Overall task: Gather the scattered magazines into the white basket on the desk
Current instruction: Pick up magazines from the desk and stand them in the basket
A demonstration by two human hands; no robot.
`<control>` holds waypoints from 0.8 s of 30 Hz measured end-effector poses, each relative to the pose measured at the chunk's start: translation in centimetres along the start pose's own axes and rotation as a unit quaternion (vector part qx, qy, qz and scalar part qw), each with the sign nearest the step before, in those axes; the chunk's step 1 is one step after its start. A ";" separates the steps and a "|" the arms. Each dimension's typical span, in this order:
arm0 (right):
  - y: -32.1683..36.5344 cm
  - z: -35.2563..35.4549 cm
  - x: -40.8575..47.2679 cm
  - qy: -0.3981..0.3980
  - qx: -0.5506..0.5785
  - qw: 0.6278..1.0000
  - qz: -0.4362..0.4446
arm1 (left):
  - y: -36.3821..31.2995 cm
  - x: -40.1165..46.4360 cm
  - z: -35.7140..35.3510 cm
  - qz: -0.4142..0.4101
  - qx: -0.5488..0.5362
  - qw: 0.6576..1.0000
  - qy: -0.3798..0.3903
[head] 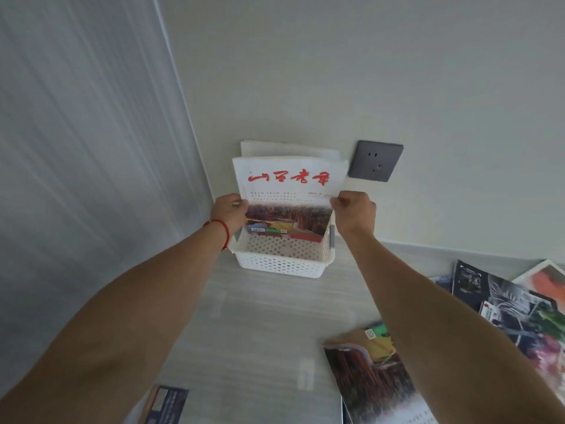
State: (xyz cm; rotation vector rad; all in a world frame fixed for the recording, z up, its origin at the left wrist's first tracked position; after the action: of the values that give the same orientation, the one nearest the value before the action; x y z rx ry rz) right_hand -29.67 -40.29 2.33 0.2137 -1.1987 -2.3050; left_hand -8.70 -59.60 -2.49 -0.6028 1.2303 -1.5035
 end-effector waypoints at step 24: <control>-3.0 -0.9 -2.2 0.150 -0.020 0.988 0.036 | -1.7 -3.6 -1.3 -0.060 0.134 0.989 -0.034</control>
State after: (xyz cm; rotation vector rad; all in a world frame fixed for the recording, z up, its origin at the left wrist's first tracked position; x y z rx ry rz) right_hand -28.58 -38.37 -0.86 0.4754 -0.9901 -2.1408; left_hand -9.36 -55.90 -0.62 -0.5501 0.9330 -1.6999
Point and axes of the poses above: each hand's wrist, its own x-axis towards the middle knuckle, its own z-axis out of the back of the hand, y = z × x, the point moved 4 cm from there along x, towards the middle knuckle, and after that the axes turned 2 degrees about -y, right-handed, at the moved point
